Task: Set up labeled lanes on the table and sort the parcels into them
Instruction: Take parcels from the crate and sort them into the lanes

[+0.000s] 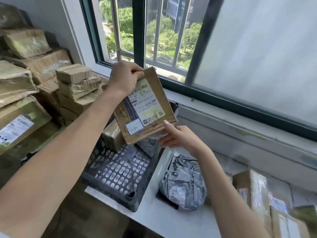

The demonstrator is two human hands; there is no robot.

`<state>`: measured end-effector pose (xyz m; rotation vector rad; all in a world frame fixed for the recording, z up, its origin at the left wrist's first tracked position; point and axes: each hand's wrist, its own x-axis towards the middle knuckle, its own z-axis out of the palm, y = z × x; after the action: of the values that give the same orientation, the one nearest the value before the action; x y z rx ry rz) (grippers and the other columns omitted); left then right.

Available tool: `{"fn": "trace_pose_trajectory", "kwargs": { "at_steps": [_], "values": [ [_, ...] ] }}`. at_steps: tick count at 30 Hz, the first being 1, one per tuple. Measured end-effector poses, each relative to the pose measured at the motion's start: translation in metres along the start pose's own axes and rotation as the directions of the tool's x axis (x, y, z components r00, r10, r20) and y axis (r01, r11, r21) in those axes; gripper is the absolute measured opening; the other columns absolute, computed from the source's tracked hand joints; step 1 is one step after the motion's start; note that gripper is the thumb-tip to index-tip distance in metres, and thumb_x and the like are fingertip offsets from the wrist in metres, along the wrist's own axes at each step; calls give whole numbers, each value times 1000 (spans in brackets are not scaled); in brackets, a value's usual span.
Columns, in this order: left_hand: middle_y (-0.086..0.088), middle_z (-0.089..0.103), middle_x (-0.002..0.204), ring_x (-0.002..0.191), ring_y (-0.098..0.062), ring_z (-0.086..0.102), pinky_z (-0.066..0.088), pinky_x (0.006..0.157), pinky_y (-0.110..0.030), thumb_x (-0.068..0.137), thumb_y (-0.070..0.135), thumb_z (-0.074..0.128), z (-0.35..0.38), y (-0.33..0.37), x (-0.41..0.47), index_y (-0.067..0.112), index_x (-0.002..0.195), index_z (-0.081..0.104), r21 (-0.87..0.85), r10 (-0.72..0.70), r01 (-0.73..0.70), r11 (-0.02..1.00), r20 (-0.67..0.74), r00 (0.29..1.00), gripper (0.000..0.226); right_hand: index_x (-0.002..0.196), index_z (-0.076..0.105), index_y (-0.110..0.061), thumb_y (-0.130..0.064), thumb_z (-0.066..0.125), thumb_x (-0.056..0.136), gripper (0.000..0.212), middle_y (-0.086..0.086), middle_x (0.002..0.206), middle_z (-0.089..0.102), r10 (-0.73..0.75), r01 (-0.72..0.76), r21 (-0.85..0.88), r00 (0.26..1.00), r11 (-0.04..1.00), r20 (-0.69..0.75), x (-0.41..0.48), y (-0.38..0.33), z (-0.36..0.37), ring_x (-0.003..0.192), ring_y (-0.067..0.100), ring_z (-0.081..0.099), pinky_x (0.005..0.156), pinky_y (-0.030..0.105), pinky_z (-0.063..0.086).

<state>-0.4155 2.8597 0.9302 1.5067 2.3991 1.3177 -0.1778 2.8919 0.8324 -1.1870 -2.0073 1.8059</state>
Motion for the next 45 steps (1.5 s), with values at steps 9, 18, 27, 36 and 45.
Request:
{"fn": "trace_pose_trajectory", "kwargs": {
  "at_steps": [9,18,27,36,45],
  "values": [
    [-1,73,97,83,-8,61,39,71,-6,91,19,71,23,46,-6,12,107,77,-8,142,-143,990,202,969,19,155,29,-33,-77,60,80,92,-7,150,50,-110,111,55,994,992,-15,-14,6,-46,131,12,53,114,46,38],
    [-4,75,101,84,-7,62,39,68,-7,90,16,71,39,70,-16,10,109,76,-54,276,-275,960,343,898,20,158,22,-22,-57,69,82,96,4,145,55,-76,81,224,997,971,-30,-23,21,-38,133,25,53,113,55,38],
    [-4,64,132,125,-20,55,41,108,-39,88,23,73,49,66,-12,16,135,59,-65,357,-355,933,304,883,49,157,23,-28,-54,80,75,103,4,139,60,-57,116,382,985,917,-163,-20,39,-42,124,21,62,108,56,45],
    [-9,62,134,124,-30,58,38,111,-56,83,47,70,54,16,-18,25,143,45,-436,41,443,783,747,664,68,154,28,-25,-49,79,79,94,4,135,64,-66,191,419,954,888,-294,-27,42,-83,121,23,64,105,55,48],
    [-18,56,139,129,-44,49,37,109,-64,89,49,58,102,16,-31,23,138,52,-546,188,516,660,785,591,56,155,27,-26,-53,78,77,97,3,138,62,-63,176,328,943,928,-328,-45,43,-127,124,23,62,108,55,44]
  ]
}}
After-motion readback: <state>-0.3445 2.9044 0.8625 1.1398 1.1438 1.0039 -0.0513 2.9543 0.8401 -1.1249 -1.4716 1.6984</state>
